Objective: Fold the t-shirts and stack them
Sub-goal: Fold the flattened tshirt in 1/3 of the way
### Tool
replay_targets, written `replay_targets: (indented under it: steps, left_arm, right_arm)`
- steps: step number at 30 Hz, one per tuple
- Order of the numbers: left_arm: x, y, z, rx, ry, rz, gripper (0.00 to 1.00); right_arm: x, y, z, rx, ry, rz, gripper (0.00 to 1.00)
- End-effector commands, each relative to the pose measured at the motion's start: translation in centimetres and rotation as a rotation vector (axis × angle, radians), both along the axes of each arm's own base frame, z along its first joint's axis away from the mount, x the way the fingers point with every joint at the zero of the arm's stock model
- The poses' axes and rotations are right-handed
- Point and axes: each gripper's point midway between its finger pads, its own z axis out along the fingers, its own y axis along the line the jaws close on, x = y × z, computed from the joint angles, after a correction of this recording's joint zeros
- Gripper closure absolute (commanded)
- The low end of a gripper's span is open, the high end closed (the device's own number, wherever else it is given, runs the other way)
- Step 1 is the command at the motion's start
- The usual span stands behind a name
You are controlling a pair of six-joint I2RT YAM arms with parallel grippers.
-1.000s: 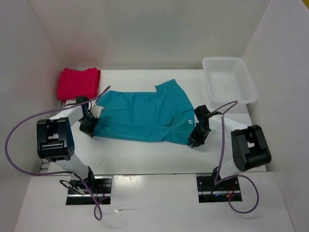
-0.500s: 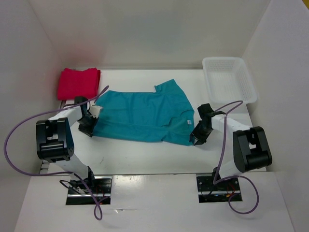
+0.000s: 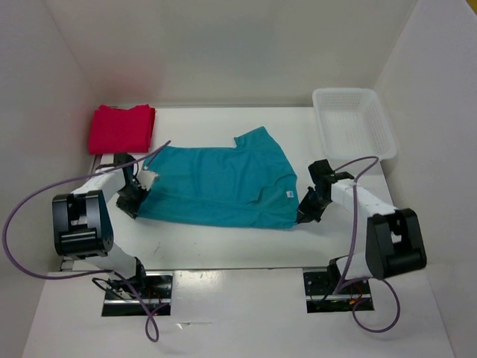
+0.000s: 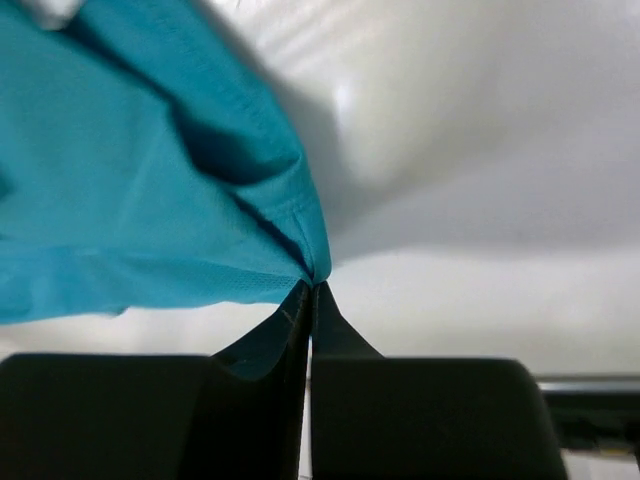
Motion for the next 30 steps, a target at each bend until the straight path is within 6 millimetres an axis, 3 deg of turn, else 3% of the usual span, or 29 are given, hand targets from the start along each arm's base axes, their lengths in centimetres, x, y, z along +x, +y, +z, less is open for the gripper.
replay_targets:
  steps: [1, 3, 7, 14, 17, 18, 19, 20, 23, 26, 27, 30]
  left_arm:
    - [-4.4, 1.5, 1.3, 0.084, 0.124, -0.1, 1.0]
    - [-5.9, 1.8, 1.9, 0.105, 0.162, -0.111, 1.0]
    - [-7.0, 2.1, 2.8, 0.137, 0.194, -0.146, 1.0]
    - [-8.1, 1.3, 4.0, 0.128, 0.229, -0.171, 0.85]
    - [-7.7, 1.5, 4.5, 0.142, 0.221, -0.159, 0.78]
    - [-7.7, 1.5, 4.5, 0.142, 0.221, -0.159, 0.72]
    - [-7.3, 1.6, 4.8, 0.145, 0.209, -0.158, 0.63]
    - [-7.7, 1.7, 4.9, 0.154, 0.224, -0.15, 0.46]
    - [-8.6, 2.6, 5.8, 0.204, 0.273, -0.152, 0.31]
    - [-8.9, 3.4, 6.1, 0.249, 0.294, -0.171, 0.31]
    - [-8.9, 3.9, 6.4, 0.28, 0.301, -0.171, 0.3]
    - [-5.8, 4.7, 8.7, 0.316, 0.185, -0.151, 0.29]
  right_arm:
    - [-0.8, -0.9, 4.5, -0.04, -0.066, 0.013, 1.0]
    - [-0.9, -2.1, 5.2, -0.107, -0.055, 0.012, 1.0]
    - [-2.0, -3.1, 6.3, -0.162, -0.01, 0.033, 1.0]
    - [-2.5, -3.6, 7.5, -0.186, 0.014, 0.089, 0.99]
    - [-2.7, -3.5, 7.9, -0.18, 0.025, 0.115, 0.83]
    - [-2.7, -3.6, 7.8, -0.183, 0.032, 0.133, 0.69]
    - [-2.8, -4.0, 8.0, -0.205, 0.037, 0.131, 0.38]
    - [-3.2, -4.4, 7.7, -0.223, 0.064, 0.144, 0.31]
    - [-3.3, -5.2, 8.6, -0.269, 0.056, 0.139, 0.18]
    - [-2.4, -4.6, 10.1, -0.239, -0.014, 0.114, 0.16]
    - [-1.2, -4.0, 10.6, -0.208, -0.064, 0.111, 0.16]
    - [0.3, -1.0, 10.9, -0.137, -0.12, 0.15, 0.19]
